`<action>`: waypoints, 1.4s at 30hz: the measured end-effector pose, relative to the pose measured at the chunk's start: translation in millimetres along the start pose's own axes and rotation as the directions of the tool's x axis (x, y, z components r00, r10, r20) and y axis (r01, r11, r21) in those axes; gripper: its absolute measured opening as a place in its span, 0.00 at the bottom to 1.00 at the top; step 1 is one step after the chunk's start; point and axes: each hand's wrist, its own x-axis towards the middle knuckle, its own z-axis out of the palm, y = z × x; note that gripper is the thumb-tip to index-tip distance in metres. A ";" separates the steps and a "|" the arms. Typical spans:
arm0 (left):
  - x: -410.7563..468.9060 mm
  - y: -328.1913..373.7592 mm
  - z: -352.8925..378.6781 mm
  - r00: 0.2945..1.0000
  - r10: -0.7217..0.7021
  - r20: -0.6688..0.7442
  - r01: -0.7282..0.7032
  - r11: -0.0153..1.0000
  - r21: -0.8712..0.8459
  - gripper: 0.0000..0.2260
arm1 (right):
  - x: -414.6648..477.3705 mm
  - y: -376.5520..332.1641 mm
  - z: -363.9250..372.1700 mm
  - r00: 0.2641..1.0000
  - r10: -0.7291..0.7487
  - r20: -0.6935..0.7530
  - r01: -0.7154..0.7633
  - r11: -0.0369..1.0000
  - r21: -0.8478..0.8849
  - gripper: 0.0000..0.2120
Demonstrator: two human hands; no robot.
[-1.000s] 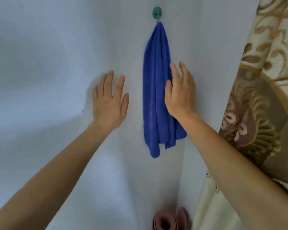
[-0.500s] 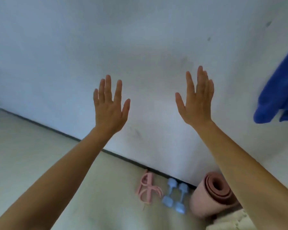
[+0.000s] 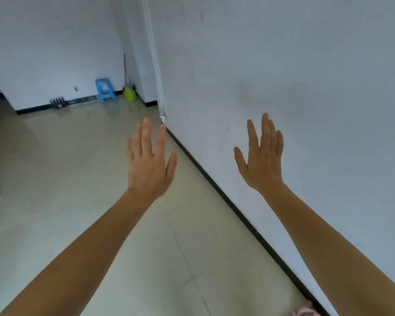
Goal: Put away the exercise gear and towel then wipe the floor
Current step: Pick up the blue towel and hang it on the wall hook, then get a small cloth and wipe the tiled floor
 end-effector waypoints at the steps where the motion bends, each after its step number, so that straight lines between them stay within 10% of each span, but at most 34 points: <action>1: 3.8 -28.4 1.4 1.000 -0.024 0.005 0.024 0.999 0.027 0.29 | 11.7 -25.9 19.7 0.999 -0.035 0.019 0.035 0.999 0.030 0.33; 17: 158.0 -403.1 137.0 0.944 -0.331 0.004 0.312 0.894 0.322 0.29 | 260.2 -301.2 366.0 0.933 -0.341 0.115 0.293 0.905 0.308 0.32; 42: 503.0 -973.1 406.0 0.942 -0.333 0.037 0.297 0.882 0.367 0.29 | 685.6 -689.5 845.7 0.887 -0.435 0.158 0.367 0.868 0.334 0.33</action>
